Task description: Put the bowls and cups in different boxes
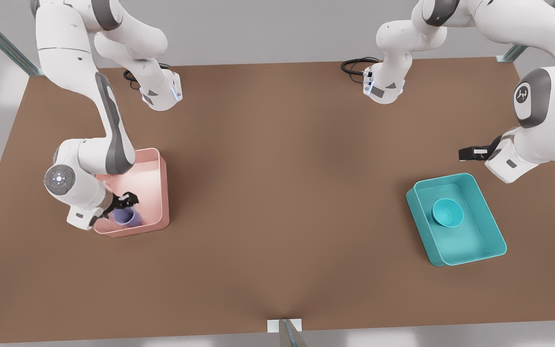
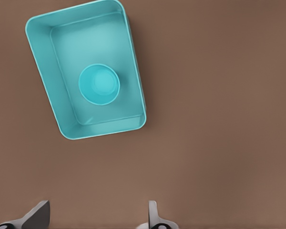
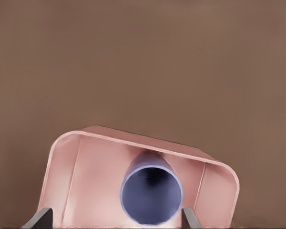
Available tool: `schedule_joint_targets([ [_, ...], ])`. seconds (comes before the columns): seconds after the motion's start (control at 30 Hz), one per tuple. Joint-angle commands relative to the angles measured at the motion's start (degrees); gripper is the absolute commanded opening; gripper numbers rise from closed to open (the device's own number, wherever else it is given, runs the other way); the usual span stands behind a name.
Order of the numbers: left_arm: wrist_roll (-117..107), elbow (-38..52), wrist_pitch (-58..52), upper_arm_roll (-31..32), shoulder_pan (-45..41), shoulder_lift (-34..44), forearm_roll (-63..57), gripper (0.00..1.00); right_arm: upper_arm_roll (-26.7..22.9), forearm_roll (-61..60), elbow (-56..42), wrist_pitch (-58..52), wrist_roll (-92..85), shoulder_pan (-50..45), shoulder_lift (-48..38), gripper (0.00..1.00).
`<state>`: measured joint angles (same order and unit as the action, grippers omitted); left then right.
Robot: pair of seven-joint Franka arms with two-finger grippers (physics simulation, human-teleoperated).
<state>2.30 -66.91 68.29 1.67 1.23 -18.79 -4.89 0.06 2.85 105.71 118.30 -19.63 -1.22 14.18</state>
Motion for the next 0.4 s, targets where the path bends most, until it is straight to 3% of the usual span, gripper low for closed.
schedule_joint_targets([
  [0.0, -2.83, 0.02, -0.26, 0.00, 0.00, 0.07, -0.03, 1.00, 0.03, -1.09, -0.77, -10.62, -5.25, -0.01, -3.27, 1.00],
  [0.17, -2.91, 0.02, -0.09, -0.08, 0.00, 0.07, -0.03, 1.00, -0.15, -3.29, -14.39, -34.80, 6.27, -0.54, -10.13, 1.00],
  [0.37, -2.91, 0.02, -0.09, 0.09, -0.09, 0.07, -0.03, 1.00, -0.32, -2.50, -18.00, -37.18, 10.93, -0.54, -10.31, 1.00],
])
